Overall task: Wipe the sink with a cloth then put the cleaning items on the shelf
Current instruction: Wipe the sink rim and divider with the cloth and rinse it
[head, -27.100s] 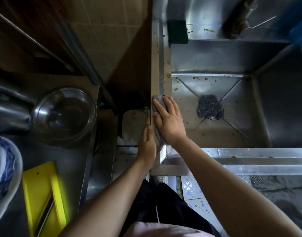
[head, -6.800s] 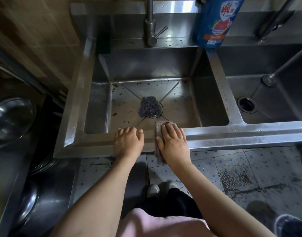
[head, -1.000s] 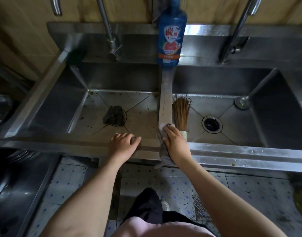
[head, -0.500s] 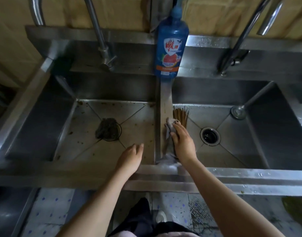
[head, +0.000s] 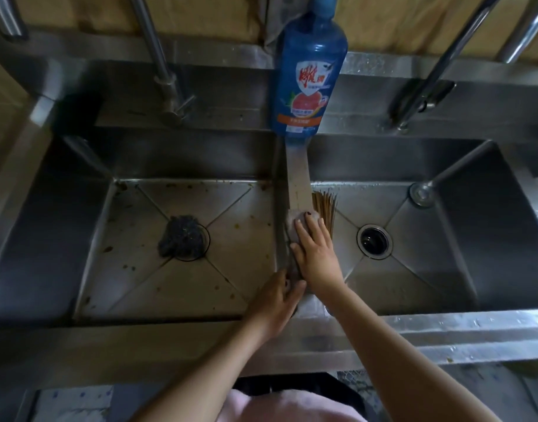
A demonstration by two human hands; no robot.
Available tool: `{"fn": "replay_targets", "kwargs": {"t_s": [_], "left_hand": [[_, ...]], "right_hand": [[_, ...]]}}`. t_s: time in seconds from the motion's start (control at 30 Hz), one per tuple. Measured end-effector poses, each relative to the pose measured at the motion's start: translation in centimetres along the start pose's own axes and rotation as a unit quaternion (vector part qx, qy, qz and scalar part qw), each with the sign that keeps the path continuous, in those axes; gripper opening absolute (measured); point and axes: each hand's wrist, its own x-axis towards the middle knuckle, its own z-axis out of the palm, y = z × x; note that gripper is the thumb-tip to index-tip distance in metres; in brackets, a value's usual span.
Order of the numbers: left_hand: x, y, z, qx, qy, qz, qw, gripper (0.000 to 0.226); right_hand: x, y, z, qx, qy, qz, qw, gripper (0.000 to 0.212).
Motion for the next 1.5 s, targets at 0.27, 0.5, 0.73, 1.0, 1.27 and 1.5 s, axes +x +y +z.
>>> {"fn": "replay_targets", "kwargs": {"t_s": [0.27, 0.5, 0.73, 1.0, 1.27, 1.5], "left_hand": [[0.9, 0.1, 0.1, 0.0, -0.036, 0.053, 0.998, 0.039], [1.6, -1.6, 0.6, 0.074, -0.069, -0.032, 0.994, 0.071], [1.3, -0.9, 0.3, 0.113, -0.035, -0.024, 0.993, 0.059], [1.1, -0.6, 0.3, 0.178, -0.015, -0.016, 0.984, 0.06], [1.2, -0.5, 0.5, 0.216, -0.015, -0.025, 0.976, 0.051], [0.8, -0.3, 0.9, 0.326, 0.045, -0.007, 0.944, 0.057]], "right_hand": [[0.9, 0.6, -0.1, 0.025, -0.039, 0.008, 0.999, 0.054], [1.6, 0.8, 0.0, 0.015, -0.027, -0.002, 1.0, 0.054], [5.3, 0.3, -0.6, -0.001, -0.018, 0.002, 1.0, 0.053], [4.8, -0.1, -1.0, -0.039, -0.036, -0.002, 0.999, 0.054], [1.5, -0.4, -0.3, -0.087, -0.035, 0.018, 0.995, 0.057], [5.7, -0.4, -0.7, -0.07, -0.036, 0.019, 0.997, 0.055]]}}
